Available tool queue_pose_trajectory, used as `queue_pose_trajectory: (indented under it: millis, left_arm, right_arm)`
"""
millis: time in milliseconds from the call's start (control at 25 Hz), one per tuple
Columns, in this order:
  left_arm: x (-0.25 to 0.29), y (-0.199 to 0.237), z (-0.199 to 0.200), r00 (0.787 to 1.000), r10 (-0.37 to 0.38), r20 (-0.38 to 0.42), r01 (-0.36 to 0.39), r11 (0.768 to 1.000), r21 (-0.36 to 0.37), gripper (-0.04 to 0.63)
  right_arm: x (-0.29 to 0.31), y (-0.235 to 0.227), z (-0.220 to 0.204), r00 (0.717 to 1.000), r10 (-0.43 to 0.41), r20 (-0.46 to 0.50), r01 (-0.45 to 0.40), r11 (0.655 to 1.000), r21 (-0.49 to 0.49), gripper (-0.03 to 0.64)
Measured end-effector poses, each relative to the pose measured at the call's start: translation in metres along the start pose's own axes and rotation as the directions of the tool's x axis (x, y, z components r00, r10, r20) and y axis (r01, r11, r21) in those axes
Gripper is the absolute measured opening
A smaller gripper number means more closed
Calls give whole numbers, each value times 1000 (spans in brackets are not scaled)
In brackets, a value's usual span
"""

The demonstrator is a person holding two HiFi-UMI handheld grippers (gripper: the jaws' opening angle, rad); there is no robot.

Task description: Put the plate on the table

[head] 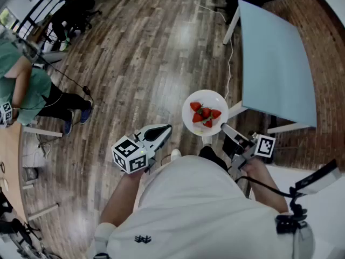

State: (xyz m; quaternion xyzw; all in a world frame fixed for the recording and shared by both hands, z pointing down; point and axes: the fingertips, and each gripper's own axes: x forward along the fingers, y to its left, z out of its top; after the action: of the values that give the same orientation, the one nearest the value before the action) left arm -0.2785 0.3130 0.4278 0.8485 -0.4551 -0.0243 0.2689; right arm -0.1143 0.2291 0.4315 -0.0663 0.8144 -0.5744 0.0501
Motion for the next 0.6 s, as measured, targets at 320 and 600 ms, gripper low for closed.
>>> queue_pose_trajectory:
  millis: [320, 600]
  left_arm:
    - [58, 6, 4, 997, -59, -53, 62, 997, 56, 2]
    - [90, -26, 18, 984, -144, -103, 152, 986, 74, 0]
  right_arm:
    - [-26, -32, 39, 994, -16, 108, 20, 999, -36, 15]
    - [-64, -12, 51, 978, -49, 203, 52, 999, -12, 15]
